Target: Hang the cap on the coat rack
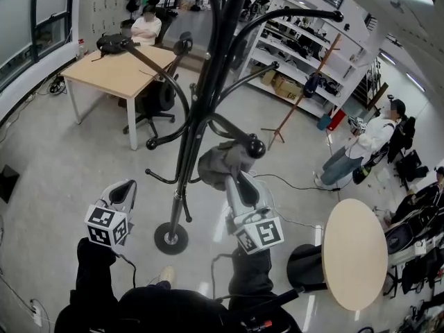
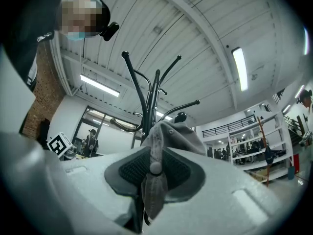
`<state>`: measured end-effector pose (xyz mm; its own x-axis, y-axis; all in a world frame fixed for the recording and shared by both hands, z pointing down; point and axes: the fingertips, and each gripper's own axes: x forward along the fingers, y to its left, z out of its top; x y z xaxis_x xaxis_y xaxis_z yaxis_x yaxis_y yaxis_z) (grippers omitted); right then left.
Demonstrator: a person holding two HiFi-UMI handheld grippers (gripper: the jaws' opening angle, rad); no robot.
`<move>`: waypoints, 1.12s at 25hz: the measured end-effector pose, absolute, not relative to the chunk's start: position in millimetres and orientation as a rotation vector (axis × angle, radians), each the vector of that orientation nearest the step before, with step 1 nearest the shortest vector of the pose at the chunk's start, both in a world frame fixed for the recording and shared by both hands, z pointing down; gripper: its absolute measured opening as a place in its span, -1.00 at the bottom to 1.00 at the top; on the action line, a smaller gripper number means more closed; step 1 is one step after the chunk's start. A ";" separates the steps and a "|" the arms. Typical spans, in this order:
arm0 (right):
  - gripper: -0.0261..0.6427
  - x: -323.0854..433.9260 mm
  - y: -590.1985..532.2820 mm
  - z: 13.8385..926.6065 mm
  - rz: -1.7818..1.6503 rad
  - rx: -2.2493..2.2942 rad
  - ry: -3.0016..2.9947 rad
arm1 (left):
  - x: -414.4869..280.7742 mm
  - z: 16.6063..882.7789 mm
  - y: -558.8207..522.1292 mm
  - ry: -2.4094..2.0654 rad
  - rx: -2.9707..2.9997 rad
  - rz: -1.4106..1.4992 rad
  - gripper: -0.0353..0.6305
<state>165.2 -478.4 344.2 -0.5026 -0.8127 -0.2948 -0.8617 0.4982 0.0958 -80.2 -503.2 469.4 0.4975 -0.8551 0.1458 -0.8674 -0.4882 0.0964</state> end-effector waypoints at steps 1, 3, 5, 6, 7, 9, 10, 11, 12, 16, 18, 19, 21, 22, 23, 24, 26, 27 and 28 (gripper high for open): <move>-0.69 163.7 -479.9 345.0 0.337 -1.433 2.532 | -81.5 470.1 -504.3 -1.497 2.577 0.120 -0.89; -0.68 160.4 -482.9 347.0 0.331 -1.427 2.537 | -84.5 471.4 -506.1 -1.501 2.572 0.124 -0.89; -0.69 157.6 -485.5 349.3 0.323 -1.423 2.540 | -87.7 472.4 -507.7 -1.506 2.567 0.127 -0.89; -0.68 156.8 -486.7 350.5 0.318 -1.422 2.541 | -88.8 472.9 -508.4 -1.508 2.565 0.128 -0.89; -0.69 156.2 -487.8 351.7 0.314 -1.421 2.542 | -89.4 473.6 -508.9 -1.508 2.564 0.130 -0.89; -0.68 155.3 -490.7 354.3 0.304 -1.419 2.544 | -90.5 475.6 -510.0 -1.509 2.560 0.134 -0.89; -0.68 154.8 -492.3 355.7 0.299 -1.417 2.545 | -91.2 476.7 -510.7 -1.510 2.557 0.136 -0.89; -0.69 154.3 -493.9 357.0 0.294 -1.415 2.546 | -91.9 477.8 -511.3 -1.510 2.554 0.139 -0.89; -0.69 153.7 -495.5 358.1 0.290 -1.415 2.546 | -92.7 478.7 -511.9 -1.511 2.551 0.141 -0.89; -0.69 149.6 -499.2 360.4 0.274 -1.412 2.552 | -97.5 479.7 -513.1 -1.518 2.541 0.148 -0.89; -0.68 147.6 -499.9 361.3 0.266 -1.410 2.554 | -100.1 480.0 -513.1 -1.523 2.534 0.150 -0.89; -0.69 147.0 -500.5 362.7 0.261 -1.410 2.553 | -101.1 480.9 -513.4 -1.525 2.532 0.149 -0.89; -0.68 147.3 -502.0 367.6 0.254 -1.415 2.546 | -102.5 485.4 -515.1 -1.525 2.531 0.149 -0.89; -0.68 148.0 -502.3 369.8 0.253 -1.418 2.541 | -102.5 488.2 -516.1 -1.524 2.531 0.150 -0.89; -0.69 149.0 -502.2 370.9 0.254 -1.421 2.537 | -102.0 490.1 -516.7 -1.522 2.532 0.152 -0.89; -0.68 150.2 -501.5 370.7 0.254 -1.424 2.534 | -100.8 490.5 -516.7 -1.519 2.533 0.154 -0.89; -0.68 152.4 -499.2 367.2 0.255 -1.427 2.532 | -97.3 487.6 -515.4 -1.510 2.536 0.158 -0.89; -0.68 153.4 -497.9 365.6 0.255 -1.429 2.531 | -95.4 486.3 -514.5 -1.506 2.537 0.159 -0.89; -0.68 154.1 -496.8 364.6 0.255 -1.430 2.528 | -93.8 485.7 -513.8 -1.502 2.538 0.159 -0.89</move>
<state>154.1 -496.8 364.6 -0.4998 -0.8201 -0.2787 -0.8592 0.5100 0.0400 -93.8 -513.8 485.7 0.4817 -0.8562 0.1867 -0.8763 -0.4697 0.1069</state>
